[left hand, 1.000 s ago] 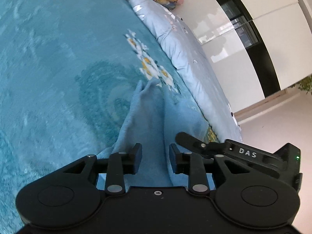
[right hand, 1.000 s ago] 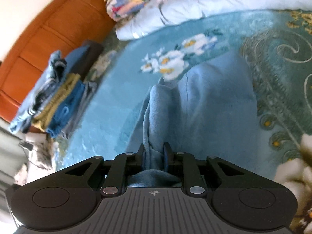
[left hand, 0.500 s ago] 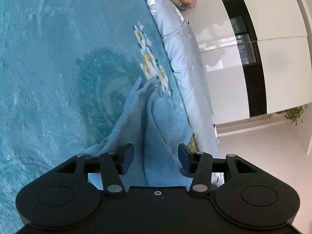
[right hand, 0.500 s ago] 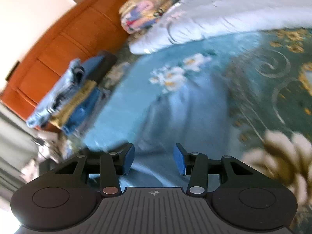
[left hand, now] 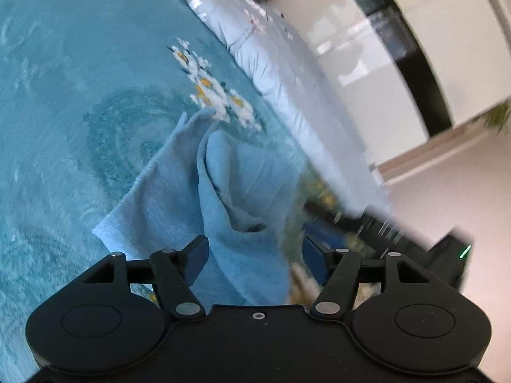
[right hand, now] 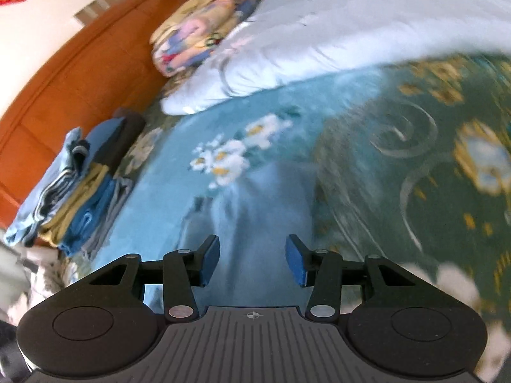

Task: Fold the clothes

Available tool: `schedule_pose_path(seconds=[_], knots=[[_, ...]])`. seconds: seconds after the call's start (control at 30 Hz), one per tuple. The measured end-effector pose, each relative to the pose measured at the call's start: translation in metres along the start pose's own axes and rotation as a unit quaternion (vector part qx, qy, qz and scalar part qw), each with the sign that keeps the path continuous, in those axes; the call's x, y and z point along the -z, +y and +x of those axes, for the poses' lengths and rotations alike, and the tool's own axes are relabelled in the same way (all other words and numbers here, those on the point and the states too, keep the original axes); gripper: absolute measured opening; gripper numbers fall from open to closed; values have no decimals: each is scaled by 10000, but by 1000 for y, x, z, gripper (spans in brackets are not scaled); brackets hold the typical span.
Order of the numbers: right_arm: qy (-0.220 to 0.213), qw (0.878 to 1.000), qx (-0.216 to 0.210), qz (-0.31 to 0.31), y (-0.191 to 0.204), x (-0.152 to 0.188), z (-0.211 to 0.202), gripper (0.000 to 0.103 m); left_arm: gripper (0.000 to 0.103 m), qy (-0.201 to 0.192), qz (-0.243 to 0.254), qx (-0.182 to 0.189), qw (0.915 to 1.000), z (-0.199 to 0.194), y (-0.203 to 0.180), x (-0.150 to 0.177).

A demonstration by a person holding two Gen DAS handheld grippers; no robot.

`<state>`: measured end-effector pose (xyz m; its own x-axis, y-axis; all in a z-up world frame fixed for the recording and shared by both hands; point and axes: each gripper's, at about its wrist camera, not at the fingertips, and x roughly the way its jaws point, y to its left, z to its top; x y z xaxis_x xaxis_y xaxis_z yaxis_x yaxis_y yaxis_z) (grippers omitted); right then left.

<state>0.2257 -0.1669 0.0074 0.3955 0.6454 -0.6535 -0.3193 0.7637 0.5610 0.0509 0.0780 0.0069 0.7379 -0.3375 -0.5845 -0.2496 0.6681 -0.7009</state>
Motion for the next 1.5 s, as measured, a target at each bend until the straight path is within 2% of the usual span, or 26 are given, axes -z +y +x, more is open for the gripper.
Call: schedule_pose_path(seconds=[0.03,0.07,0.2,0.33,0.47,0.6,0.77,0.83,0.9,1.0,1.13,1.2,1.27,1.3,1.37,1.4,1.5], knots=[[15,10000,-11,-44,3,-2,1,44,58,-5,69,-112,9999,3,-2,2],[32,9999,-35,-89,5,-3,2,44,51,-10,138,-225,9997,6,-4,4],[92,9996,-120,-239,13,-5,7,49,17,-277,35,-338,9990,5,6,8],[154,9995,-182,-198,11,-3,9,49,6,-611,7,-324,9976,-11,16,11],[193,9991,-246,-297,15,-3,11,50,5,-916,180,-273,9953,-34,28,18],[275,9977,-317,-534,29,-5,18,50,5,-711,-415,-290,9962,-32,56,21],[681,9914,-262,-1090,69,-3,51,50,6,-682,-377,-110,9969,-32,55,19],[817,9877,-59,-1335,85,-4,68,50,14,-663,-366,-53,9971,-33,56,18],[961,9832,182,-1541,98,-4,84,50,31,-601,-382,-20,9975,-32,58,18],[1146,9746,585,-1832,111,-2,106,49,44,-449,-366,67,9983,-28,58,18],[1275,9618,1142,-2135,120,4,121,41,45,-341,-234,65,9991,-19,53,19],[1314,9593,1249,-2167,119,6,124,34,42,-318,-204,100,9992,-13,51,19],[1319,9594,1277,-2143,117,7,124,23,39,-324,-178,109,9993,-8,49,18],[1310,9615,1238,-2074,115,6,123,20,25,-353,-184,72,9992,-6,49,17],[1262,9671,1147,-1888,110,2,119,10,10,-382,-275,32,9989,-3,49,15],[1193,9711,1080,-1764,107,-2,116,10,6,-410,-335,66,9986,-5,50,15],[859,9820,880,-1437,103,-15,101,9,4,-651,-414,337,9965,-21,49,13]])
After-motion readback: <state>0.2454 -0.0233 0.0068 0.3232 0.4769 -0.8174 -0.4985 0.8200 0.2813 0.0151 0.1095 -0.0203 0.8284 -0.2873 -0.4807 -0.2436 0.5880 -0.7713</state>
